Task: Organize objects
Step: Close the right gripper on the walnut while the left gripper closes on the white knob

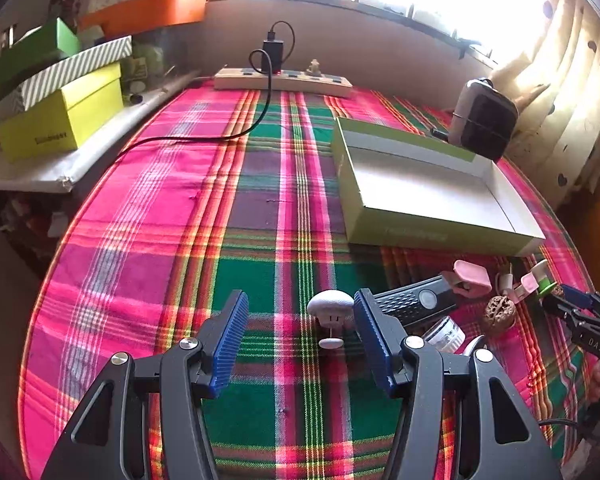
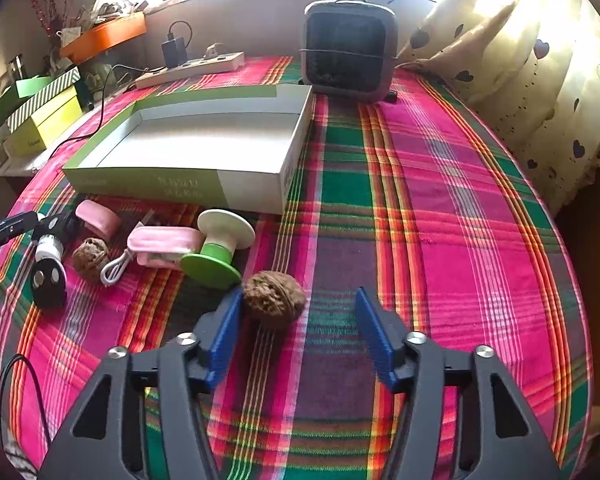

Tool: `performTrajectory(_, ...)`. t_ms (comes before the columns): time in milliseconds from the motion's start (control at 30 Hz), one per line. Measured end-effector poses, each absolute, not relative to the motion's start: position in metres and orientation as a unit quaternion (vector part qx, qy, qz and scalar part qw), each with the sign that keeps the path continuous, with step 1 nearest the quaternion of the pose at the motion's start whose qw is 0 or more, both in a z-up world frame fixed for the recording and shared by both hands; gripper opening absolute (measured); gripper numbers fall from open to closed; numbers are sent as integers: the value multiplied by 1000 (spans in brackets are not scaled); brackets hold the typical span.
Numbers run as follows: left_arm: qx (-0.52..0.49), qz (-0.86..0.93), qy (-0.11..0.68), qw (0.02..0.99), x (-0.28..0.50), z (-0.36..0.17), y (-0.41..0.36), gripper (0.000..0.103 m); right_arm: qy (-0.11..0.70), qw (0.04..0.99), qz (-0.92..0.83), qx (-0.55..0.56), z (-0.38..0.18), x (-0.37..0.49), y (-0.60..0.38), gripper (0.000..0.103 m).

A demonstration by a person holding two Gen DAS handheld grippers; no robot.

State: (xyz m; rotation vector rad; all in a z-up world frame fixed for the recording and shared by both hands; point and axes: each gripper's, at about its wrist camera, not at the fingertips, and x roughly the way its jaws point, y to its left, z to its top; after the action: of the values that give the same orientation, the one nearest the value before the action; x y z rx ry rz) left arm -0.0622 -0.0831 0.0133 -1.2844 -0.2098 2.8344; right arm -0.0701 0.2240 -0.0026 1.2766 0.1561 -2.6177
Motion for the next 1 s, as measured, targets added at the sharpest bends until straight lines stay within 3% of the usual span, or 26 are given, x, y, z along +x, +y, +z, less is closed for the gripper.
performTrajectory(300, -420, 906, -59, 16, -70, 12, -80, 54, 58, 123, -892, 431, -2, -74, 216, 38)
performTrajectory(367, -427, 902, -58, 14, -71, 8, -80, 54, 58, 124, -893, 429, -2, -75, 216, 30)
performTrajectory(600, -428, 902, -54, 18, -70, 5, -77, 48, 57, 123, -893, 429, -2, -75, 215, 30)
performTrajectory(767, -427, 903, -45, 21, -72, 4, -74, 35, 54, 122, -894, 429, -2, -75, 214, 30)
performTrajectory(1000, -425, 904, -38, 29, -71, 4, -70, 23, 54, 121, -894, 429, -1, -74, 215, 30)
